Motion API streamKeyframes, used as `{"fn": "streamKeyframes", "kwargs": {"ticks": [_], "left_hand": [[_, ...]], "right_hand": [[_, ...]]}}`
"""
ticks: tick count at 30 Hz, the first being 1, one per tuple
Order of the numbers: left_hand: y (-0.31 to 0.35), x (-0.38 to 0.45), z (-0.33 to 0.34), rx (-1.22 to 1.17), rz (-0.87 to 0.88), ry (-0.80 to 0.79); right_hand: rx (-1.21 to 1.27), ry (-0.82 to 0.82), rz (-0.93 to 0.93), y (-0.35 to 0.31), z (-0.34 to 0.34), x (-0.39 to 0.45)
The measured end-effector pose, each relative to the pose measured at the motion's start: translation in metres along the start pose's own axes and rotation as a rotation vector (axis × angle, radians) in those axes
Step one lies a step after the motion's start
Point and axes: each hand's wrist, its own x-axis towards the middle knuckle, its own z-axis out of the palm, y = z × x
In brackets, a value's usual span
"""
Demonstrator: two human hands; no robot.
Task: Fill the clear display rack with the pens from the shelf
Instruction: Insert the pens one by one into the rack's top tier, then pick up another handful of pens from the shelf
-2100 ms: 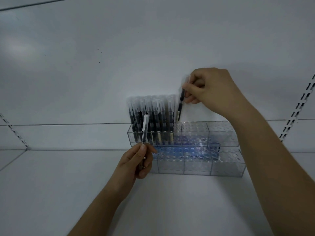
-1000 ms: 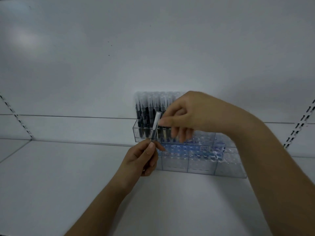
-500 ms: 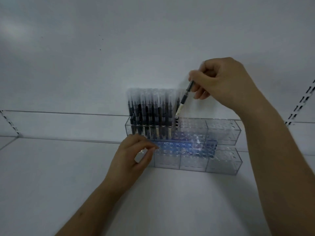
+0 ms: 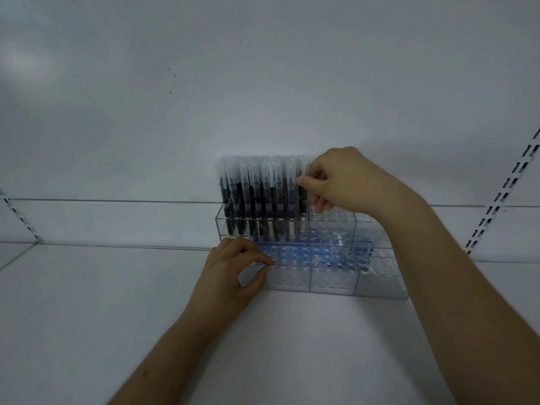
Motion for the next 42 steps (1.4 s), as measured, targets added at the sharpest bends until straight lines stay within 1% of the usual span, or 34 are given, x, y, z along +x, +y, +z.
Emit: {"fn": "streamKeyframes", "kwargs": {"ticks": [3, 7, 9, 13, 16, 19, 21, 23, 25, 27, 31, 34, 38, 42], "left_hand": [[0.0, 0.0, 0.001, -0.002, -0.004, -0.002], [0.002, 0.002, -0.003, -0.021, 0.011, -0.022], [0.003, -0.003, -0.015, -0.029, 0.008, -0.042], [-0.013, -0.037, -0.055, 0.088, -0.109, -0.109], [-0.037, -0.073, -0.079, 0.201, -0.252, -0.167], [-0.054, -0.104, -0.091, 0.316, -0.343, -0.216], [-0.062, -0.115, -0.098, 0.362, -0.357, -0.237], [-0.07, -0.121, -0.11, 0.391, -0.37, -0.237], [-0.08, -0.129, -0.13, 0.385, -0.41, -0.204], [-0.095, -0.142, -0.158, 0.367, -0.465, -0.145], [-0.135, -0.175, -0.229, 0.286, -0.577, 0.046], [-0.168, -0.202, -0.286, 0.218, -0.639, 0.186], [-0.217, -0.236, -0.354, 0.187, -0.723, 0.252], [-0.26, -0.26, -0.406, 0.179, -0.798, 0.315]], "right_hand": [[-0.025, 0.012, 0.023, 0.001, 0.003, 0.003], [-0.034, -0.041, 0.083, 0.0, -0.007, -0.004], [-0.055, -0.015, 0.085, -0.004, -0.016, -0.011], [-0.04, 0.12, -0.029, -0.023, -0.026, -0.021], [-0.022, 0.171, -0.148, -0.044, -0.01, -0.023], [0.151, 0.097, -0.246, -0.067, 0.023, -0.023], [0.269, 0.003, -0.31, -0.083, 0.049, -0.023], [0.329, -0.046, -0.358, -0.105, 0.072, -0.02], [0.347, -0.056, -0.403, -0.136, 0.093, -0.01], [0.374, -0.032, -0.462, -0.18, 0.112, 0.002], [0.495, 0.084, -0.608, -0.291, 0.144, 0.029], [0.571, 0.143, -0.669, -0.378, 0.173, 0.058], [0.651, 0.135, -0.702, -0.479, 0.218, 0.098], [0.662, 0.083, -0.698, -0.548, 0.264, 0.132]]}}
